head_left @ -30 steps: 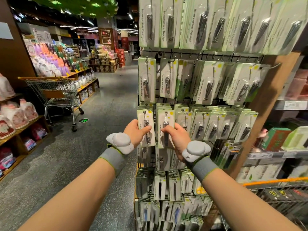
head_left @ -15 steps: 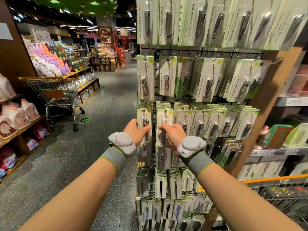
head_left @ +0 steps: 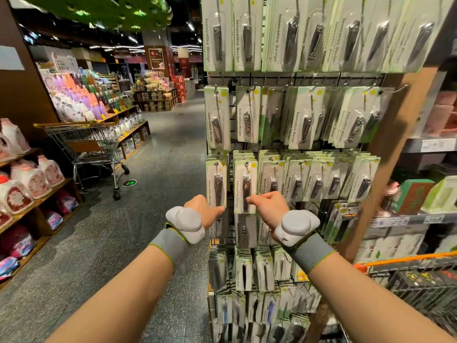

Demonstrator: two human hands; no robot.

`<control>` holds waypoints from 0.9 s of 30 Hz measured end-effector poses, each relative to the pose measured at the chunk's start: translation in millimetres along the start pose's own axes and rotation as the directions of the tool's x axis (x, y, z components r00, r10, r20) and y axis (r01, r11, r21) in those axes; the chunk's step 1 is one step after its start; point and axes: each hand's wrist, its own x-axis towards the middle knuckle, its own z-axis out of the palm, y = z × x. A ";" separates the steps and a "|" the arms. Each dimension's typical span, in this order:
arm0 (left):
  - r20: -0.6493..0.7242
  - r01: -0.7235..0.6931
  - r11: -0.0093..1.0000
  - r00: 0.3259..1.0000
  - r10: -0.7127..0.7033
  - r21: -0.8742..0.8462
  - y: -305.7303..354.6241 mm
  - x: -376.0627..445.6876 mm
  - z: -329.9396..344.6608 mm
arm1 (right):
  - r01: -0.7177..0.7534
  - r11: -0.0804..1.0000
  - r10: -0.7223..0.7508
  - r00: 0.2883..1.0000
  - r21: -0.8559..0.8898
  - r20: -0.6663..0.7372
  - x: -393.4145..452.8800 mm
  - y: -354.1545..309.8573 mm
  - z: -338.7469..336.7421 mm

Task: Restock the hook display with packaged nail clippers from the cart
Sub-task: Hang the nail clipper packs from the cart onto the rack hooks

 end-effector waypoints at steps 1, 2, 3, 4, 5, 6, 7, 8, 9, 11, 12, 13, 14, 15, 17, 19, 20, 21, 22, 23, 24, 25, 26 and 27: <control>0.026 -0.002 0.999 1.000 0.001 0.044 1.5 -3.9 -1.8 | 0.013 1.000 -0.013 1.000 -0.006 -0.006 -3.2 0.1 -3.6; 0.051 -0.019 0.997 0.999 0.015 0.078 3.9 -7.8 -3.5 | 0.025 1.000 -0.025 1.000 -0.014 -0.007 -6.7 -0.5 -7.6; 0.075 -0.040 0.995 0.997 0.033 0.088 4.6 -10.1 -5.1 | 0.044 0.999 -0.044 0.999 -0.020 0.003 -8.3 -1.4 -8.8; 0.091 -0.081 0.994 0.993 0.074 0.078 8.9 -14.5 -6.2 | 0.060 0.998 -0.060 0.998 -0.014 0.001 -13.4 -2.9 -14.9; 0.089 -0.120 0.992 0.989 0.116 0.047 12.5 -18.3 -7.1 | 0.077 0.997 -0.077 0.997 -0.005 -0.008 -18.0 -5.2 -20.0; 0.067 -0.161 0.987 0.985 0.160 0.012 16.9 -22.2 -7.8 | 0.101 0.995 -0.101 0.995 -0.003 -0.022 -22.3 -6.8 -25.8; 0.038 -0.204 0.979 0.978 0.205 -0.020 22.3 -26.4 -8.8 | 0.132 0.991 -0.132 0.991 -0.004 -0.038 -26.1 -8.6 -31.8; 0.011 -0.253 0.966 0.967 0.254 -0.050 31.3 -31.3 -8.0 | 0.169 0.986 -0.169 0.984 -0.008 -0.056 -31.9 -9.9 -42.5; -0.016 -0.292 0.953 0.956 0.292 -0.077 38.6 -35.7 -9.0 | 0.210 0.978 -0.211 0.975 -0.014 -0.064 -37.3 -12.7 -50.5; -0.055 -0.375 0.918 0.927 0.371 -0.131 56.3 -44.2 -8.5 | 0.274 0.961 -0.275 0.958 -0.018 -0.075 -46.4 -16.6 -70.6; -0.068 -0.418 0.896 0.908 0.413 -0.146 66.0 -48.4 -7.3 | 0.294 0.956 -0.295 0.952 -0.022 -0.085 -50.0 -17.4 -82.2; -0.071 -0.471 0.870 0.882 0.465 -0.144 83.4 -55.6 -1.3 | 0.313 0.950 -0.313 0.943 -0.025 -0.112 -55.4 -15.4 -102.5; -0.086 -0.508 0.850 0.861 0.501 -0.137 94.3 -60.5 1.4 | 0.335 0.942 -0.335 0.934 -0.027 -0.124 -57.8 -14.6 -115.3; -0.103 -0.541 0.829 0.841 0.531 -0.142 106.1 -66.5 4.5 | 0.357 0.934 -0.358 0.923 -0.030 -0.139 -60.4 -14.2 -128.0; -0.134 -0.599 0.783 0.800 0.584 -0.164 133.1 -77.0 15.9 | 0.382 0.923 -0.384 0.906 -0.047 -0.180 -66.7 -11.9 -157.1; -0.147 -0.651 0.742 0.759 0.635 -0.161 160.6 -87.6 30.1 | 0.399 0.916 -0.396 0.890 -0.033 -0.224 -73.1 -7.9 -186.0; -0.141 -0.683 0.711 0.730 0.669 -0.168 184.4 -97.4 45.0 | 0.404 0.914 -0.399 0.878 -0.039 -0.264 -77.9 -1.6 -213.3; -0.139 -0.697 0.693 0.716 0.684 -0.182 197.1 -104.4 53.2 | 0.405 0.913 -0.402 0.872 -0.049 -0.281 -81.3 2.0 -228.7; -0.135 -0.709 0.675 0.703 0.698 -0.202 211.5 -110.9 64.5 | 0.398 0.915 -0.397 0.869 -0.059 -0.296 -84.4 7.6 -247.5; -0.125 -0.720 0.661 0.690 0.712 -0.209 225.8 -118.5 76.2 | 0.388 0.919 -0.388 0.867 -0.064 -0.312 -88.5 14.1 -266.6; -0.119 -0.733 0.647 0.676 0.727 -0.212 243.8 -127.3 94.4 | 0.376 0.924 -0.378 0.864 -0.072 -0.334 -92.9 24.6 -292.6; -0.120 -0.740 0.636 0.667 0.735 -0.217 255.6 -134.3 107.4 | 0.372 0.925 -0.376 0.858 -0.082 -0.349 -95.7 33.1 -311.5; -0.119 -0.746 0.626 0.659 0.743 -0.226 269.1 -141.2 124.0 | 0.359 0.929 -0.367 0.855 -0.092 -0.368 -98.8 43.0 -333.5; -0.106 -0.750 0.621 0.653 0.750 -0.228 283.3 -150.4 142.3 | 0.339 0.935 -0.351 0.854 -0.100 -0.384 -102.0 54.1 -357.1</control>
